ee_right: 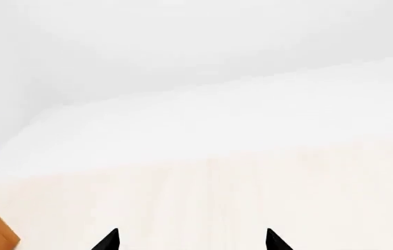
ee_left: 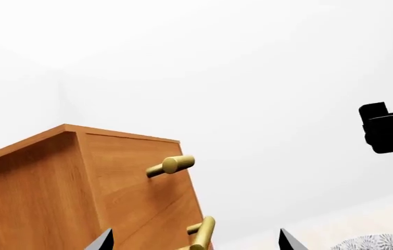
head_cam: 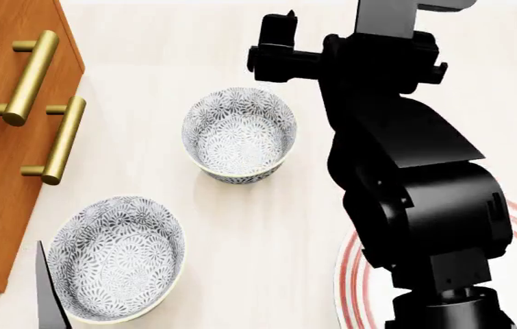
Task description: Pick up the bowl and put it in the front on the plate.
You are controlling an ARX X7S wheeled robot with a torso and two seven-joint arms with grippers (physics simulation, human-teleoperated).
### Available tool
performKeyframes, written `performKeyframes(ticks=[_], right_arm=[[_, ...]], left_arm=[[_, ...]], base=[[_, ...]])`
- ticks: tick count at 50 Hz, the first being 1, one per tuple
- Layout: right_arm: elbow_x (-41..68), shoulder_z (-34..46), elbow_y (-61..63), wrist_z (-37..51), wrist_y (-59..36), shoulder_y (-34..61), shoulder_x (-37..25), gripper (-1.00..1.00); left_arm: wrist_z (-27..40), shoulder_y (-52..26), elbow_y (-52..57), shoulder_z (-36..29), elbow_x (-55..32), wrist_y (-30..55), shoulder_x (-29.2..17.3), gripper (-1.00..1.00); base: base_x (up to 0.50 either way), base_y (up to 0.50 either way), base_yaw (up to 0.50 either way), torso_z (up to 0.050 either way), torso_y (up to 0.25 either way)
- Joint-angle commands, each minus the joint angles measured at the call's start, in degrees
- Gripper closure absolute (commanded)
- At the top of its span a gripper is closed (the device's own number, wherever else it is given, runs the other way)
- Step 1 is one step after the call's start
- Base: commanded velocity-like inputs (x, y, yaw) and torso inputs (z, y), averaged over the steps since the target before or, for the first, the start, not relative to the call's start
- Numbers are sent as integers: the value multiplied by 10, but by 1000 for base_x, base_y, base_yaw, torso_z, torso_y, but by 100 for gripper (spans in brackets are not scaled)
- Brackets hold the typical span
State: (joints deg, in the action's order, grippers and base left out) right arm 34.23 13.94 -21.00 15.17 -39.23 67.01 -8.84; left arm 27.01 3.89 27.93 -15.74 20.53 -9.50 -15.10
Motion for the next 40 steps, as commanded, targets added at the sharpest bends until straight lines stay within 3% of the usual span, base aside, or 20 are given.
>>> performKeyframes(ticks=[1,10,40], right_arm=[[-2,-12,-94,-1,-38,54,27,-100],[-19,0,-172,-10,1,60,41,-100],[8,9,-158,9,-1,13,52,-100]], left_arm=[[-17,0,4,10,4,-7,11,-100],[-19,-2,0,7,-4,-2,9,-100],[-18,-5,-6,-2,-5,14,3,-100]], base=[[0,0,0,0,0],[0,0,0,0,0],[0,0,0,0,0]])
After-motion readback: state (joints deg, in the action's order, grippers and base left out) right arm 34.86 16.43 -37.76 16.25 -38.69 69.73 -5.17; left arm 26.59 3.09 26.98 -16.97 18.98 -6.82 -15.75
